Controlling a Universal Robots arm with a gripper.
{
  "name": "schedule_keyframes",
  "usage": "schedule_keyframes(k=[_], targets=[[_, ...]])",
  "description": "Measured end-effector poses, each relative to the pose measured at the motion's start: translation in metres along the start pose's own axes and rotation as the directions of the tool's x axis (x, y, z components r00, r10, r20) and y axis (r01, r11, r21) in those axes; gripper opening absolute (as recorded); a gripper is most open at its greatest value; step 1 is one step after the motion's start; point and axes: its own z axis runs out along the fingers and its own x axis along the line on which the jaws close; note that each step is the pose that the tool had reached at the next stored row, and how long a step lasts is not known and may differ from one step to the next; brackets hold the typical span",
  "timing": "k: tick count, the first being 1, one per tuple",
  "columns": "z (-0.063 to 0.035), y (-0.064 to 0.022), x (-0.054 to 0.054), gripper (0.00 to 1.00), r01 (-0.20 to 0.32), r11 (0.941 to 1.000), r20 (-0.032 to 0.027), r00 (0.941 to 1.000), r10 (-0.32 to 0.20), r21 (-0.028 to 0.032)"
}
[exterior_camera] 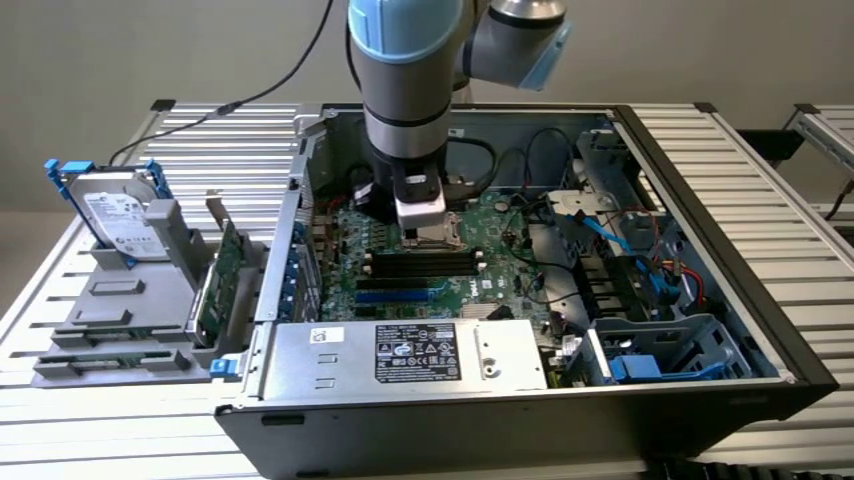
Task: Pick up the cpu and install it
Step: 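Install the first cpu locking lever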
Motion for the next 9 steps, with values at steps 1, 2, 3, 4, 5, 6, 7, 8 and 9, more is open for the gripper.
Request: schedule_keyframes(k=[1, 2, 3, 4, 5, 6, 7, 8, 9], targets=[[0.0004, 0.0001, -0.0003, 0.11, 0.0, 1.0, 0.0012, 1.0, 0.0, 0.0001], [0.0008, 0.0001, -0.0005, 0.11, 0.0, 1.0, 0.0029, 1.0, 0.0, 0.0002], [0.001, 0.0001, -0.0007, 0.11, -0.001, 1.0, 0.0052, 1.0, 0.001, 0.0004], [0.0013, 0.0002, -0.0009, 0.11, -0.002, 1.0, 0.0077, 1.0, 0.002, 0.0006], [0.0017, 0.0003, -0.0011, 0.11, -0.002, 1.0, 0.0101, 0.9999, 0.002, 0.0008], [0.002, 0.0004, -0.0013, 0.11, -0.003, 1.0, 0.0123, 0.9999, 0.003, 0.0009], [0.0025, 0.0005, -0.0015, 0.11, -0.003, 1.0, 0.0143, 0.9999, 0.003, 0.001], [0.0031, 0.0007, -0.0018, 0.11, -0.003, 1.0, 0.0161, 0.9999, 0.003, 0.0012], [0.0039, 0.0009, -0.0021, 0.11, -0.003, 1.0, 0.0176, 0.9998, 0.003, 0.0012]])
